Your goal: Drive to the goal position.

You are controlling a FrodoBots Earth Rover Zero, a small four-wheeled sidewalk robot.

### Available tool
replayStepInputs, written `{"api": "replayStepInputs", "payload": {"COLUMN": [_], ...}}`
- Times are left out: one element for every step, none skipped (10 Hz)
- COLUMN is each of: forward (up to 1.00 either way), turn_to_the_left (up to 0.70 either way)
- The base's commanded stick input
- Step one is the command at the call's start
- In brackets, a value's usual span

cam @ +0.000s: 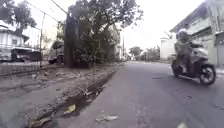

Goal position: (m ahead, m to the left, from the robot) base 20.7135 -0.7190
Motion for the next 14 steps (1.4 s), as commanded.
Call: {"api": "replayStepInputs", "payload": {"forward": [1.00, 1.00, 1.00, 1.00, 1.00, 1.00, 1.00, 1.00, 1.00, 1.00, 1.00, 1.00, 1.00, 1.00], "turn_to_the_left": [0.10, -0.04, -0.29, -0.29, -0.29, -0.29, -0.29, -0.29, -0.29, -0.29, -0.29, -0.29, -0.29, -0.29]}}
